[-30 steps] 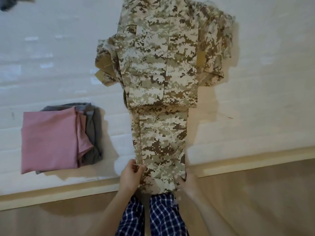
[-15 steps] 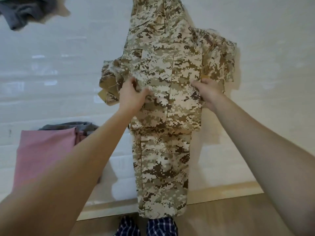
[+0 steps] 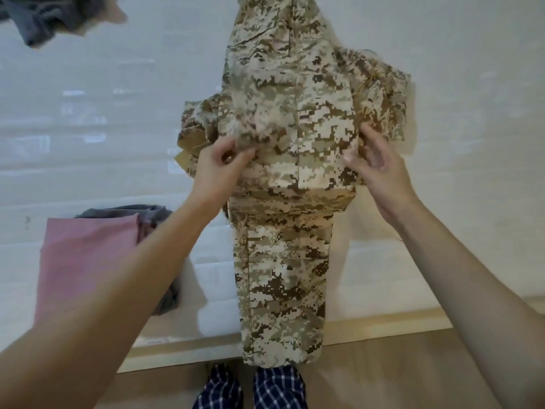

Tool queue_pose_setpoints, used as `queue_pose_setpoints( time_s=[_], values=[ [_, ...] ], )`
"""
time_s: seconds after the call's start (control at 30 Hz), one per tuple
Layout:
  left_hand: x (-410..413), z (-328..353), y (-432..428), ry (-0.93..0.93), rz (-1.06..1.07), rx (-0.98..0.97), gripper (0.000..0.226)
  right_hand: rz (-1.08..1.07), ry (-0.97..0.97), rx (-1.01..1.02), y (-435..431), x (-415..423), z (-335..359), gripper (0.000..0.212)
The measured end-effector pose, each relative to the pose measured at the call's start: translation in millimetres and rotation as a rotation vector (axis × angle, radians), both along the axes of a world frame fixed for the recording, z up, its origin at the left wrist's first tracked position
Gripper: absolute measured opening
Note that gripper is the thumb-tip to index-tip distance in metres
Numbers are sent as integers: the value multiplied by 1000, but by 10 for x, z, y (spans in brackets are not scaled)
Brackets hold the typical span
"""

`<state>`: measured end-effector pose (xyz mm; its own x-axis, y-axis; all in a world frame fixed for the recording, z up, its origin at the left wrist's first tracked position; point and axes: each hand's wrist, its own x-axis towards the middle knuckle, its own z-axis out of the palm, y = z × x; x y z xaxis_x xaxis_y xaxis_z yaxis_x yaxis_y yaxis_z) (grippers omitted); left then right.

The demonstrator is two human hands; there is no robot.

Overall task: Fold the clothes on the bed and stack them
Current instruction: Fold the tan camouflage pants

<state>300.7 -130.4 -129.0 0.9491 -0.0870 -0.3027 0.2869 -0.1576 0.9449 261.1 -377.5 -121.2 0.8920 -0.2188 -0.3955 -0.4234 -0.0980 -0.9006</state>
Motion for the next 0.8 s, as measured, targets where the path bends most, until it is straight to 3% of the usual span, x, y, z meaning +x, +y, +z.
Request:
queue_pose_setpoints(
  time_s=[0.1, 0.23, 0.33, 0.4, 0.5, 0.57, 0.67, 0.73, 0.8],
  values=[
    [-467, 124, 65, -224, -130, 102, 25, 53, 50, -30, 46, -168, -41, 69],
    [-1030, 17, 118, -630, -624, 314, 9, 78, 8, -40, 53, -304, 15, 46],
    [-1444, -209, 339, -615, -899, 404, 9, 261, 64, -13, 4, -621, 96, 50],
    [-1657, -405, 542, -552, -1035, 575, 10, 367, 177, 11, 13, -914, 70, 44],
    [-1893, -699, 795, -308, -1202, 720, 33, 447, 414, -82, 55, -1267, -130, 28],
    [-1986, -781, 856, -103, -1075, 603, 42, 411, 519, -145, 82, -1408, -330, 21],
    [-2036, -806, 803, 69, -488, 539, 36, 243, 585, -194, 208, -1585, -588, 27],
    [-2035, -831, 728, 325, -125, 420, 40, 203, 631, -125, 350, -1745, -700, 32],
    [-2067, -851, 612, 617, 6, 192, 49, 203, 652, -95, 484, -1945, -803, 40]
  ],
)
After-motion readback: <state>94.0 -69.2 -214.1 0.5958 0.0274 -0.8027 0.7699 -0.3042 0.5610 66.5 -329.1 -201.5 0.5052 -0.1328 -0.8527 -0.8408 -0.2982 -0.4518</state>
